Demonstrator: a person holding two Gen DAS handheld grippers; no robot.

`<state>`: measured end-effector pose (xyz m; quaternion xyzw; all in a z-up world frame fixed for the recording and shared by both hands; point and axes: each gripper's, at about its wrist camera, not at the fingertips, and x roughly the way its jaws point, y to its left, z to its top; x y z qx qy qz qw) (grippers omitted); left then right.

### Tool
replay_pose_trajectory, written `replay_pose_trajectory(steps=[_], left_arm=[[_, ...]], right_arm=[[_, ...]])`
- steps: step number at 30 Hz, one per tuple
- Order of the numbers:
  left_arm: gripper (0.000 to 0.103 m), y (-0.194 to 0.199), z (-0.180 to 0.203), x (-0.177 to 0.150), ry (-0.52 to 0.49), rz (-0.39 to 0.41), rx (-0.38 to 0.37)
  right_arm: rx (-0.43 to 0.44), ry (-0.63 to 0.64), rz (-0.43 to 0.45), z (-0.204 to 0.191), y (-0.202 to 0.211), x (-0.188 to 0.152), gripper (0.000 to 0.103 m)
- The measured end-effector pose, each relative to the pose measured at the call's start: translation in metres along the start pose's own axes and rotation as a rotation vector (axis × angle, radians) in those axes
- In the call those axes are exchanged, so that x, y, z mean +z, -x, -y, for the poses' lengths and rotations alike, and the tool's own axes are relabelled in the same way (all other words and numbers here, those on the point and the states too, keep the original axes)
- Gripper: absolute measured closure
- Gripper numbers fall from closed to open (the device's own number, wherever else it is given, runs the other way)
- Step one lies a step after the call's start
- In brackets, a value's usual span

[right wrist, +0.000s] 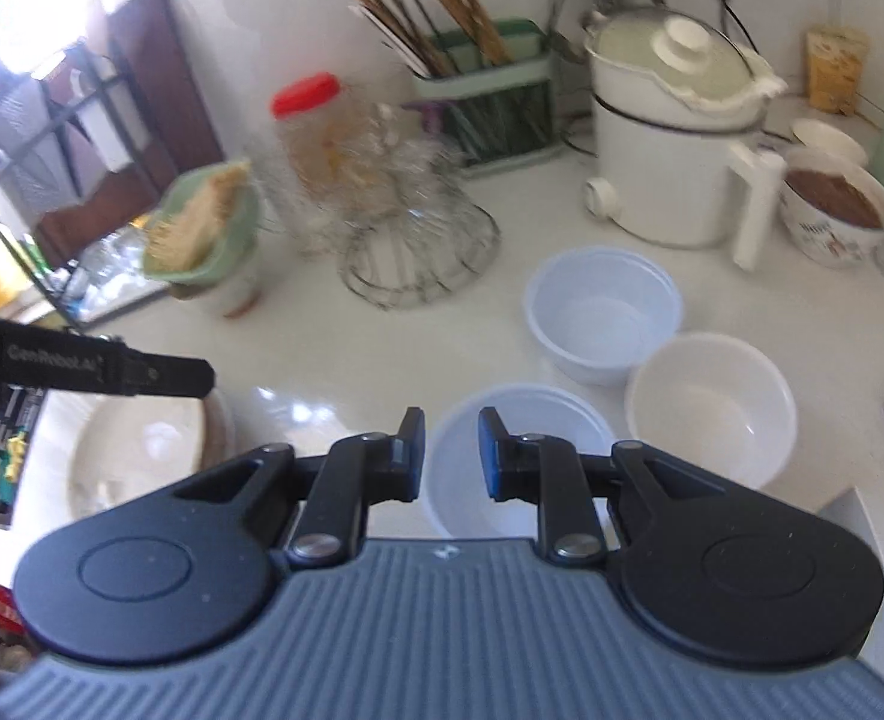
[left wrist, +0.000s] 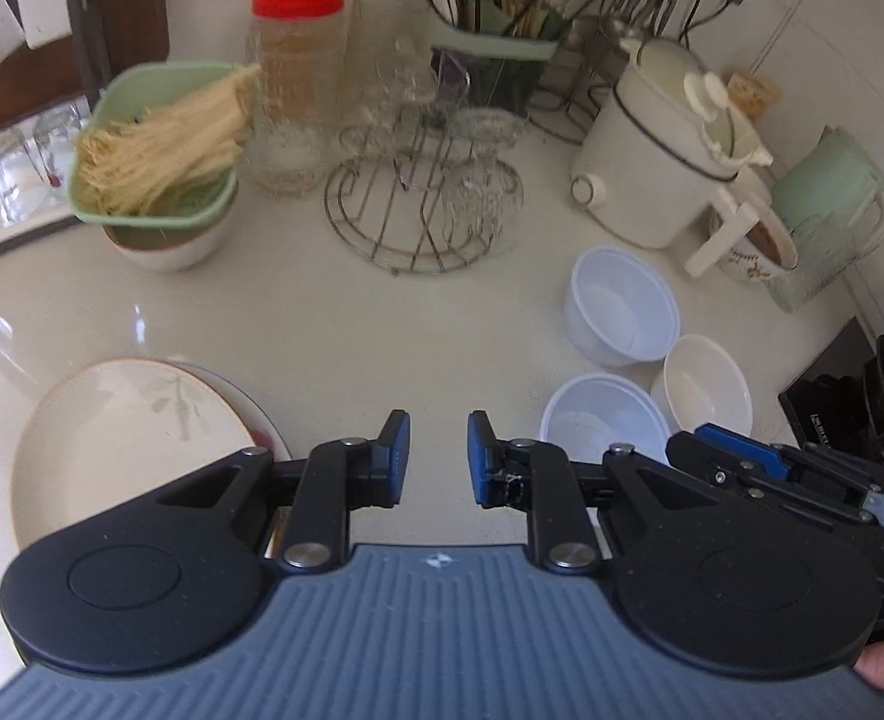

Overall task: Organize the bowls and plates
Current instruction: 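Move the left gripper to the rim of a blue-white plastic bowl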

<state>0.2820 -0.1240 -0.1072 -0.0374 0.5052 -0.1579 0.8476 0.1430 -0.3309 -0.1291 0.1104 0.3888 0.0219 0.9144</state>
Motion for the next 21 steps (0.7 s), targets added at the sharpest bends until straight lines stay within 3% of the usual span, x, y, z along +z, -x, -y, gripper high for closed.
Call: replay_pose_trajectory(steps=[6,10,21], left_arm=[[0.081,-0.024,0.007,0.001,0.028,-0.052,-0.012],[0.07,-0.039,0.022,0.002,-0.005,-0.076,-0.028],[0.068,-0.105,0.041,0.002,0.02,-0.23,-0.112]], right_arm=[[-0.041,-0.028,-0.007,0.02,-0.008,-0.009,0.08],[-0.065,-0.055,-0.015,0.035,-0.014,-0.01,0.079],[-0.075,-0.109,-0.068,0.066,-0.036,-0.019,0.079]])
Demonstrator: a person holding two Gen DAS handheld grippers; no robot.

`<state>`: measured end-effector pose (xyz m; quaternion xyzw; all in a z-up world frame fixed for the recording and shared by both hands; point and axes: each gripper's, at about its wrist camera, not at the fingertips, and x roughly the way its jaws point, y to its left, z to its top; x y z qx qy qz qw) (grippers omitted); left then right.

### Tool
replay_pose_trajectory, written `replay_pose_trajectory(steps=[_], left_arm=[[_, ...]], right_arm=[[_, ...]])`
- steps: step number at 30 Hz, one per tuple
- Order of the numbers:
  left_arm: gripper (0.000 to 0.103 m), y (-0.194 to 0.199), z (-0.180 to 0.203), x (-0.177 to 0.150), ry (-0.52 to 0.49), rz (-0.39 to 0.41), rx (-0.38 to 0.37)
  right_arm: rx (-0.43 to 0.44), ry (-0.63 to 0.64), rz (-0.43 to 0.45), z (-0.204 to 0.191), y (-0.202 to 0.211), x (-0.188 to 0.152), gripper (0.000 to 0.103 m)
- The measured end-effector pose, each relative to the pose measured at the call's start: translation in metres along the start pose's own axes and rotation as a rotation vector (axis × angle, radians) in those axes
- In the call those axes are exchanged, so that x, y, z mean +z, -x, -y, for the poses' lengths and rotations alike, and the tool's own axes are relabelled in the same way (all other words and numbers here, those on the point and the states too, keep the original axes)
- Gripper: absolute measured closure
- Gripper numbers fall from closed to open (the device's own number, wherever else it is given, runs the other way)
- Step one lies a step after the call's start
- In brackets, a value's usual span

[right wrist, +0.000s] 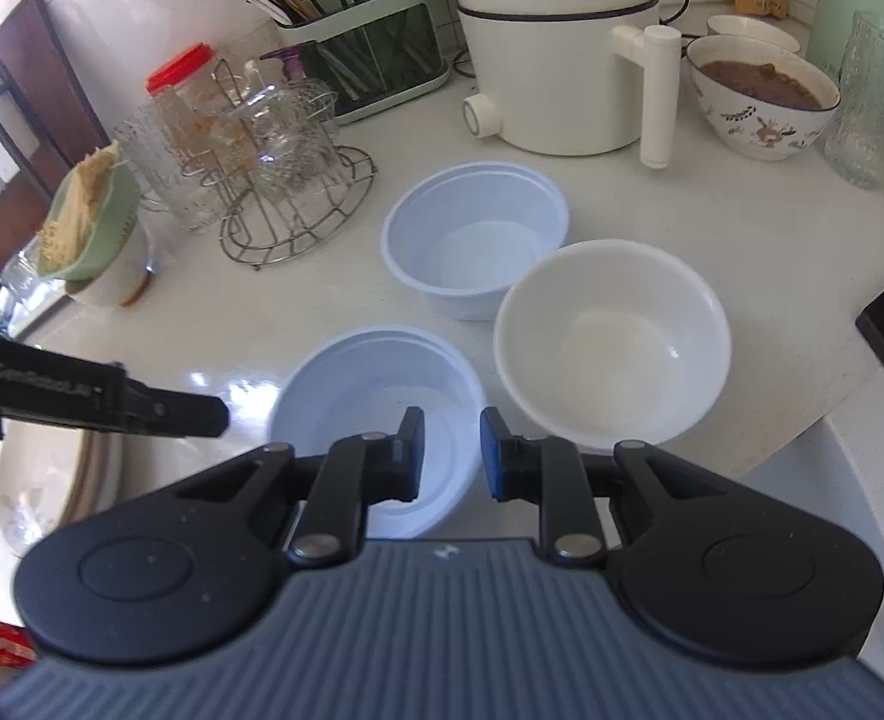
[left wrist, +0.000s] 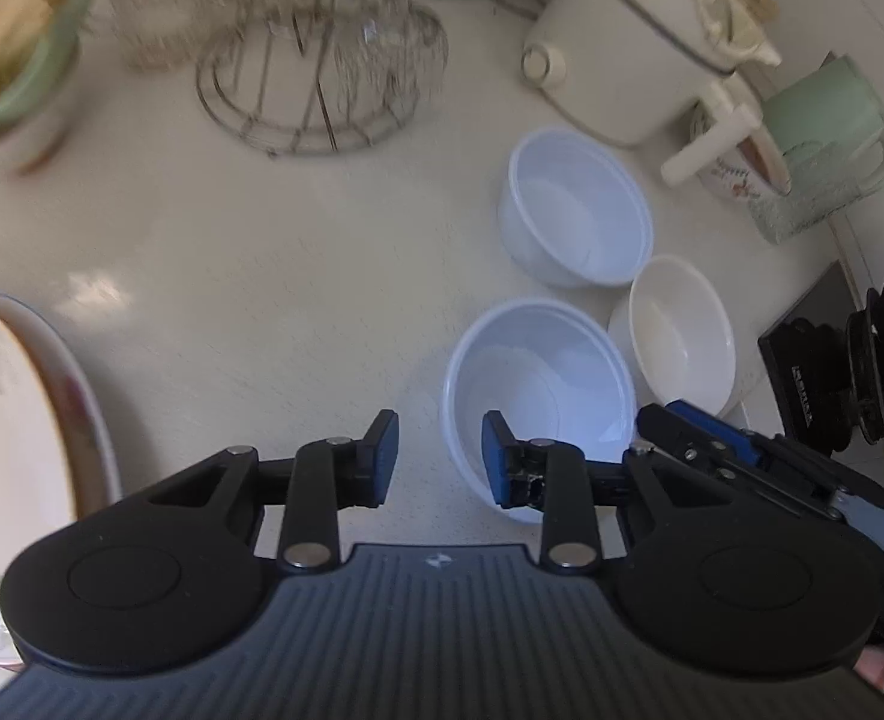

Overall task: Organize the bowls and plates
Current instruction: 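Move the left gripper to the rim of a blue-white plastic bowl, then close the left gripper on the plastic bowl rim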

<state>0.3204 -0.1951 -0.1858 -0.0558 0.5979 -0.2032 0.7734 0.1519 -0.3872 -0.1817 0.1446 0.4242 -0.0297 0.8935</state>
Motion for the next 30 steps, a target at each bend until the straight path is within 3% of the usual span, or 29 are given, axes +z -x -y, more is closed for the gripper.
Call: replay_pose_trajectory(steps=[10,16,20,30], left_arm=[[0.068,-0.034,0.007,0.004,-0.014,-0.049,-0.006],[0.07,-0.035,0.002,0.008,-0.011,-0.042,-0.005],[0.079,-0.037,0.005,0.006,-0.025,-0.046,0.012],[0.08,-0.024,-0.003,0.005,-0.017,-0.02,0.016]], right_arm=[[0.009,-0.046,-0.046,0.016,-0.017,-0.006,0.079],[0.027,-0.062,-0.059,0.018,-0.031,-0.004,0.079],[0.041,-0.056,-0.085,0.014,-0.038,-0.004,0.08],[0.068,-0.036,-0.086,-0.007,-0.036,0.0,0.08]])
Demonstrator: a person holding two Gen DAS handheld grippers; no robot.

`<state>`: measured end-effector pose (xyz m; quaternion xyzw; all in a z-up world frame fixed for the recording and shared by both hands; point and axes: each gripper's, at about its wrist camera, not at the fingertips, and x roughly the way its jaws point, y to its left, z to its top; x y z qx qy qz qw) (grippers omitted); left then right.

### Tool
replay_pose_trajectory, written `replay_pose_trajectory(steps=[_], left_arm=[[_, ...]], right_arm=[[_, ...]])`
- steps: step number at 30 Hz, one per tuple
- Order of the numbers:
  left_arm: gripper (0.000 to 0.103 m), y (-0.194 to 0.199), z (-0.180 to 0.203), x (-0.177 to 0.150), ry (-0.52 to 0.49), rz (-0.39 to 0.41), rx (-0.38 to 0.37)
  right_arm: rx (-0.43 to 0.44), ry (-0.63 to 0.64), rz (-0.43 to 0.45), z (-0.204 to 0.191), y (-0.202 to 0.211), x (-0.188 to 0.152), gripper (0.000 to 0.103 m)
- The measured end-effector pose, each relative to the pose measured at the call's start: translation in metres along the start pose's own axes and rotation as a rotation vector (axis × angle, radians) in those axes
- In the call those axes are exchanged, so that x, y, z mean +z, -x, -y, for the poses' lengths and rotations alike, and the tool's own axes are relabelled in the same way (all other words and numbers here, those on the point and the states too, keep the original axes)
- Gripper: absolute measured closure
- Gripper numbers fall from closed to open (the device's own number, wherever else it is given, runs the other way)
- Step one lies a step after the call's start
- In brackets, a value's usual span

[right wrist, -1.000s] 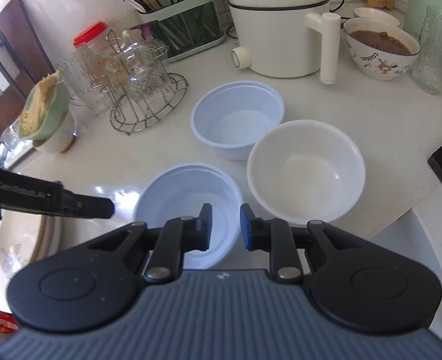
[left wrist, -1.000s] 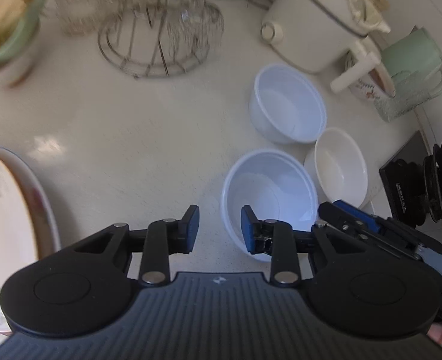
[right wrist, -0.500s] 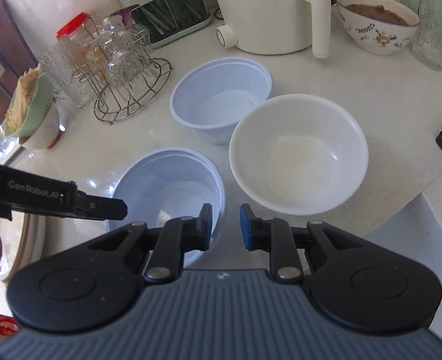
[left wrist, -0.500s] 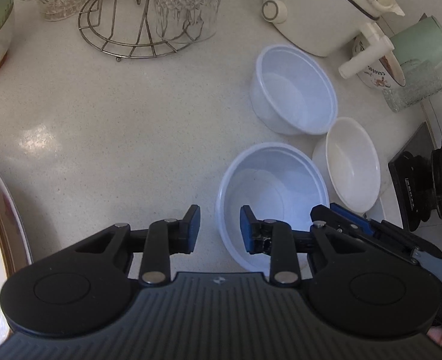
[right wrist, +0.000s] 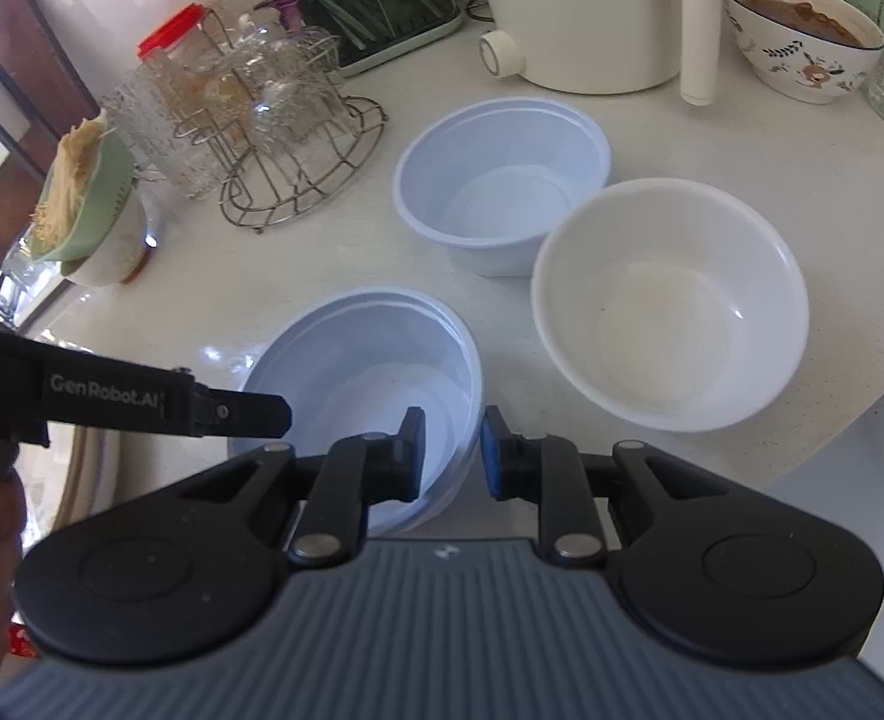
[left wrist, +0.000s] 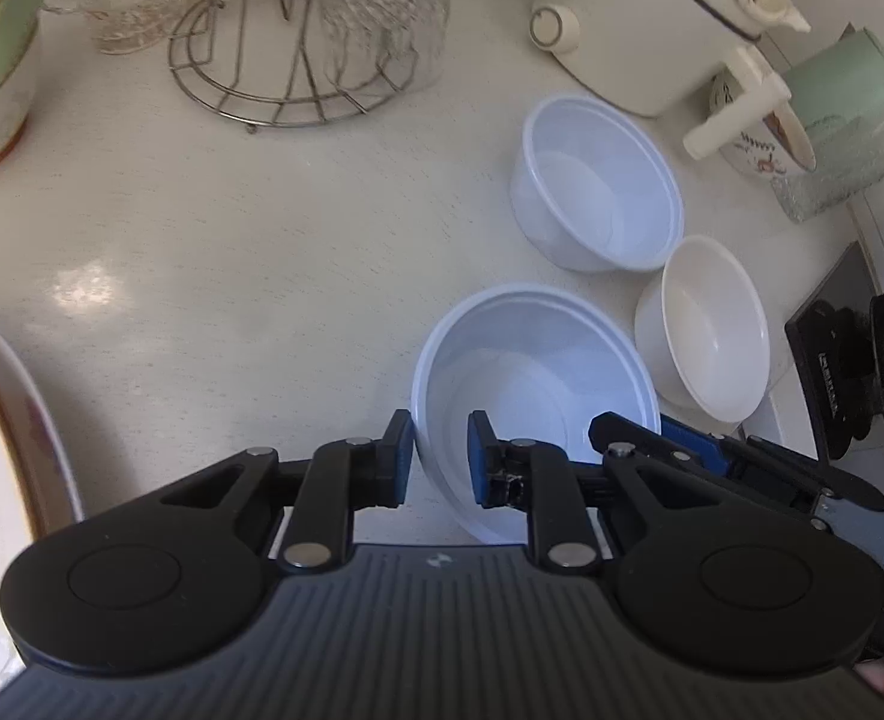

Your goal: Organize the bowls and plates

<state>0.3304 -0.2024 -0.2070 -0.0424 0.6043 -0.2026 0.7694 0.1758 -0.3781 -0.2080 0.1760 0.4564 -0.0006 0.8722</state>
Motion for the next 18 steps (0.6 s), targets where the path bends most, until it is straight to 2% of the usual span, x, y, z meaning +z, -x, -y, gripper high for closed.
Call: replay_pose_trajectory(steps=[5,12,18], left_arm=[[0.08,0.018,-0.016,-0.005,0.025,0.025,0.013],[0.08,0.049,-0.051,-0.017,0.128,0.09,0.034],[0.08,0.06,-0.074,-0.027,0.191,0.117,0.059]], right_arm=[[0.026,0.038,0.003,-0.016,-0.002,0.004,0.08],[0.108,0.04,-0.018,-0.044,-0.005,0.013,0.08],[0.15,0.109,-0.032,-0.07,-0.012,0.018,0.08]])
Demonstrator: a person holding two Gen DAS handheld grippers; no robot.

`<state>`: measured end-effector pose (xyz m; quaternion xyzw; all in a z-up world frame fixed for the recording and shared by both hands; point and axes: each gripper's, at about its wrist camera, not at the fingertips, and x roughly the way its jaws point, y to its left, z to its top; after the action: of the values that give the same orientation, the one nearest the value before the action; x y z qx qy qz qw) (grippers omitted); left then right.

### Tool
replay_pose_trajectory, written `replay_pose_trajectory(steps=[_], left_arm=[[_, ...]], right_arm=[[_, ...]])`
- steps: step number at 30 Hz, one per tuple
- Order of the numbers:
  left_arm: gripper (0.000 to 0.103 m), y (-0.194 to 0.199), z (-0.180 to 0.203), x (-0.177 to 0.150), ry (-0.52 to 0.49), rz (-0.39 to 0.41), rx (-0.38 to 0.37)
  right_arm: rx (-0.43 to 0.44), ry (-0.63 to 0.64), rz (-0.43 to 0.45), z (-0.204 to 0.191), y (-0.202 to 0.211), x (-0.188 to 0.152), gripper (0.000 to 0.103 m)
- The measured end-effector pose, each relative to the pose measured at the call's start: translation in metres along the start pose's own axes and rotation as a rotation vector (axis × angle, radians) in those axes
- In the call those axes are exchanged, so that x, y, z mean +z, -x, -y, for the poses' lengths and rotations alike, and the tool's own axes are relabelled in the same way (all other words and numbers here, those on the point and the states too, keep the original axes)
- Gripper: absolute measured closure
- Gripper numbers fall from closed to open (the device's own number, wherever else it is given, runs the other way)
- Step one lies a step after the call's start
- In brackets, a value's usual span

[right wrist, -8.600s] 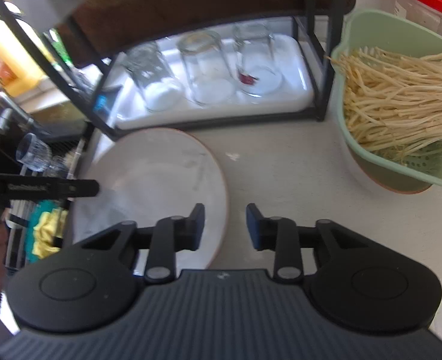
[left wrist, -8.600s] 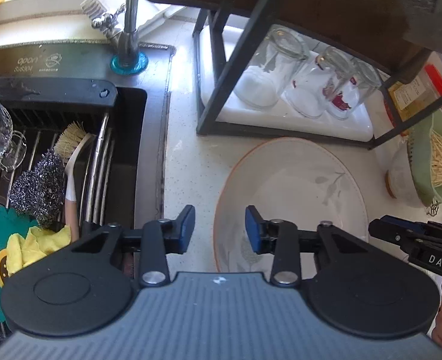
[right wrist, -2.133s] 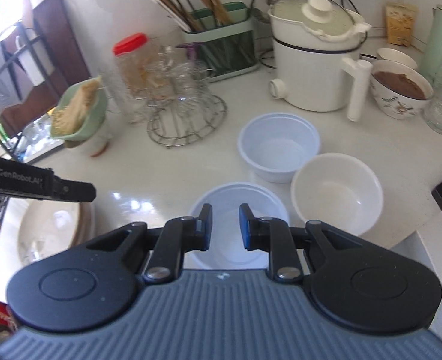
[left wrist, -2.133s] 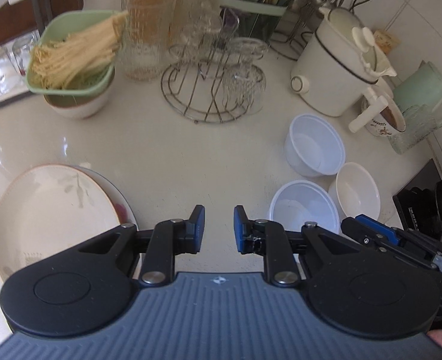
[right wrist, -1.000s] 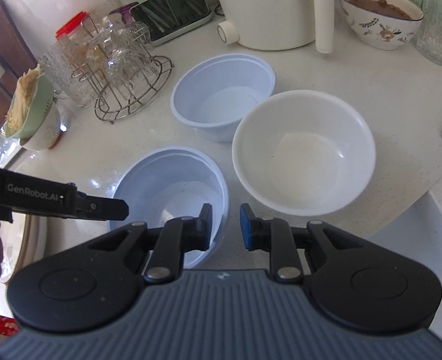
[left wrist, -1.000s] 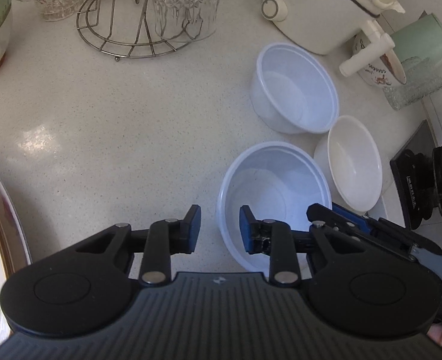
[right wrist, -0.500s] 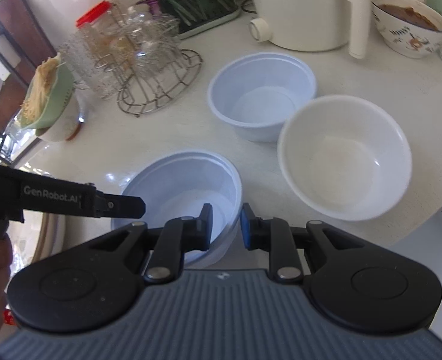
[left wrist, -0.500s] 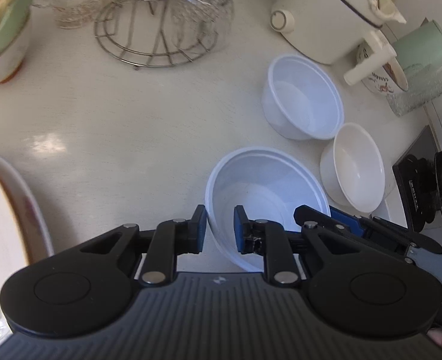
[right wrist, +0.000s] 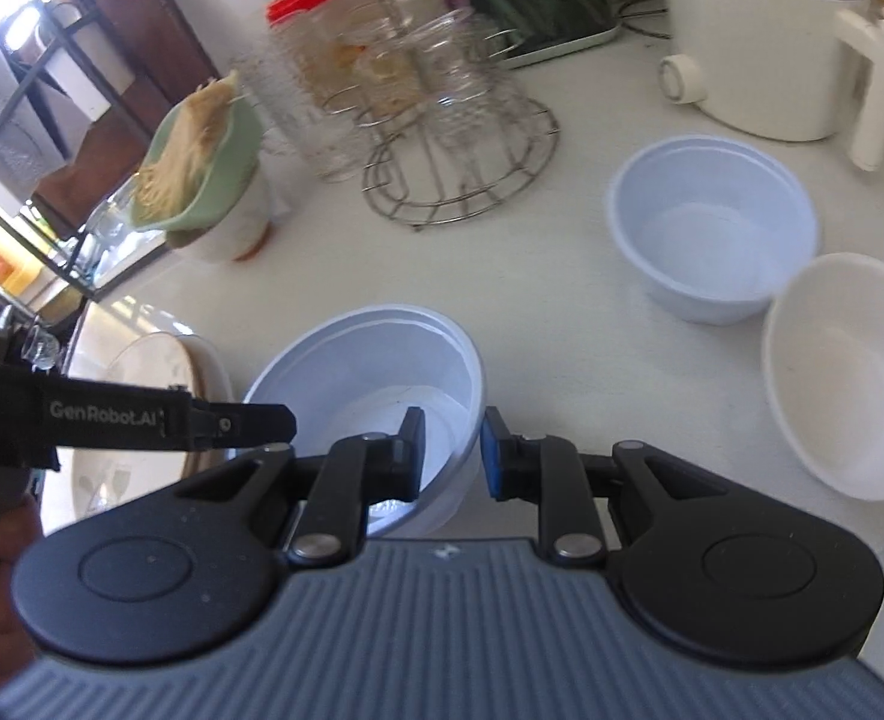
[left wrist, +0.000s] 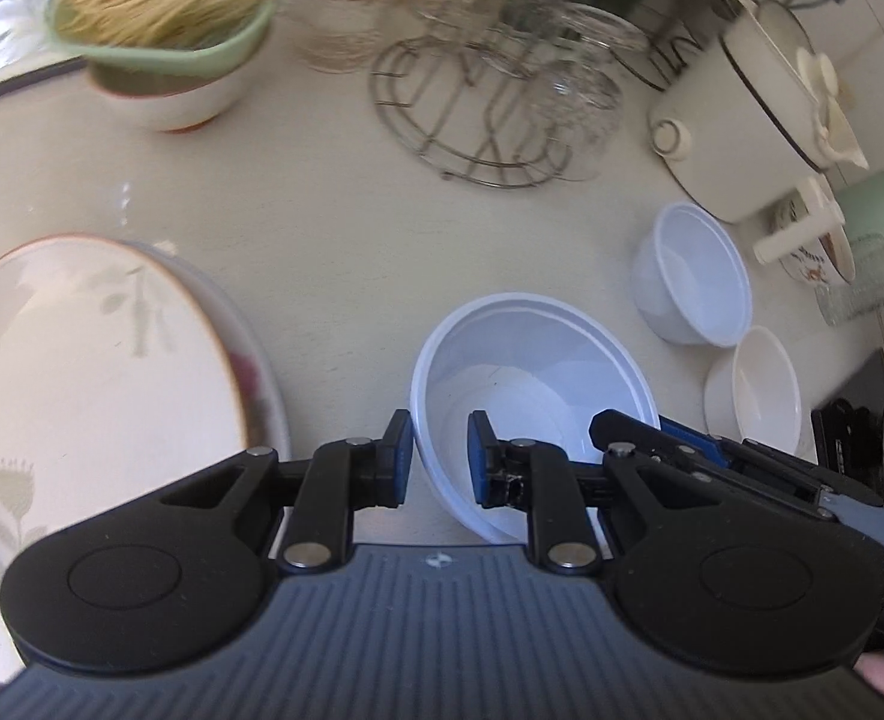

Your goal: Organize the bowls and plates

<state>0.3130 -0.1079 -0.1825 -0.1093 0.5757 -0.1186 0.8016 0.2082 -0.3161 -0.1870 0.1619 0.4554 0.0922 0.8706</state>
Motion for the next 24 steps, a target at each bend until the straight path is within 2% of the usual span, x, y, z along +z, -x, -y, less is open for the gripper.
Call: replay_pose_trajectory(steps=[3,15,24], left_arm=[[0.08,0.002,-0.009,0.001,0.025,0.006,0.01],[0.08,-0.001,-0.025,-0.006,-0.006,-0.014,0.056],[0.076,0.017,-0.025,-0.006,0.011,0.039,0.09]], right_arm=[[0.011,0.016,-0.012,-0.009,-0.005,-0.001,0.08],[0.038,0.052,-0.018,-0.019,-0.017,-0.016,0.08],[0.008,0.037,0.004,-0.02,-0.009,-0.017,0.079]])
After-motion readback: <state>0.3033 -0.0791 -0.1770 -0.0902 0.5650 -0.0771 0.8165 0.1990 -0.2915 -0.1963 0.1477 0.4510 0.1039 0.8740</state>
